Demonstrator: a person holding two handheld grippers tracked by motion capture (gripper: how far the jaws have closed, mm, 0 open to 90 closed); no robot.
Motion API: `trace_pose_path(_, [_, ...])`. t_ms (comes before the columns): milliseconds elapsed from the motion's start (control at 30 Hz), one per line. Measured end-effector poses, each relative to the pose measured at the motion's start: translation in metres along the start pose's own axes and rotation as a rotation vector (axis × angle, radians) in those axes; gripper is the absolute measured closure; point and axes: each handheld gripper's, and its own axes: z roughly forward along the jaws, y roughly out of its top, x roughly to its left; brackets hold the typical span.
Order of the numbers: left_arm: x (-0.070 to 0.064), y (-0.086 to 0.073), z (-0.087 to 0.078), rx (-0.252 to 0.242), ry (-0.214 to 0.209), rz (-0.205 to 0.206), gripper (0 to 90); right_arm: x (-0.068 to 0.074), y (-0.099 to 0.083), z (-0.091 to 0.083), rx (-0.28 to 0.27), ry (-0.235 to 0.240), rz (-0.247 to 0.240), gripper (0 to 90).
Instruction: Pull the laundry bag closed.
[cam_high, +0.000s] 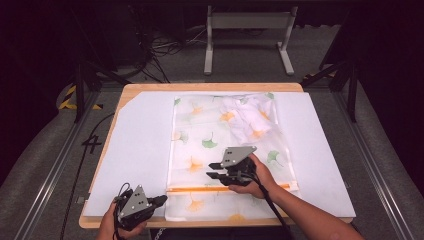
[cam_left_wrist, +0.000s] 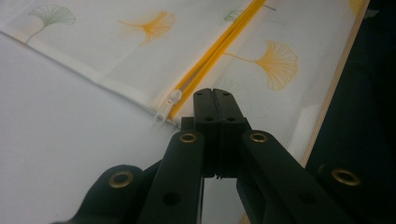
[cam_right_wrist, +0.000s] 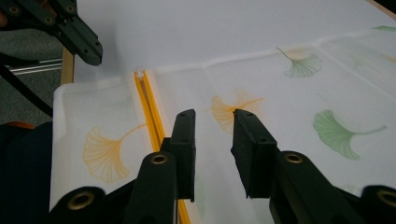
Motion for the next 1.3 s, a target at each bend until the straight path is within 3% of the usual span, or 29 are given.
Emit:
trace_pose_path(133, [-0.003,-0.002,0.006,0.038,-0.012,0.019,89.1,0.005,0.012,0.024,0.018,0.049,-0.021,76.2])
trace_pose_path(267, [-0.003,-0.001,0.009,0.039,-0.022,0.022,88.9,0.013,0.023,0.045,0.032,0.102,-0.034,76.9])
trace_pose_path(467, [-0.003,0.0,0.014,0.052,-0.024,0.036,88.6,0.028,0.043,0.076,0.055,0.163,-0.061,72.1])
trace_pose_path(767, [-0.002,-0.002,0.018,0.077,-0.04,0.048,88.7,0.041,0.053,0.111,0.125,0.242,-0.073,67.2])
trace_pose_path(1000, [-0.004,-0.001,0.019,0.088,-0.029,0.083,89.1,0.045,0.055,0.132,0.177,0.239,-0.082,65.6])
trace_pose_path(1033, [-0.004,-0.001,0.019,0.089,-0.029,0.084,89.1,0.045,0.055,0.136,0.192,0.218,-0.094,66.7])
trace_pose_path(1200, [-0.002,-0.002,0.019,0.083,-0.039,0.07,89.3,0.041,0.054,0.138,0.181,0.221,-0.082,80.2])
trace_pose_path(1300, [-0.002,-0.002,0.019,0.082,-0.04,0.068,89.4,0.042,0.055,0.137,0.19,0.214,-0.102,82.1])
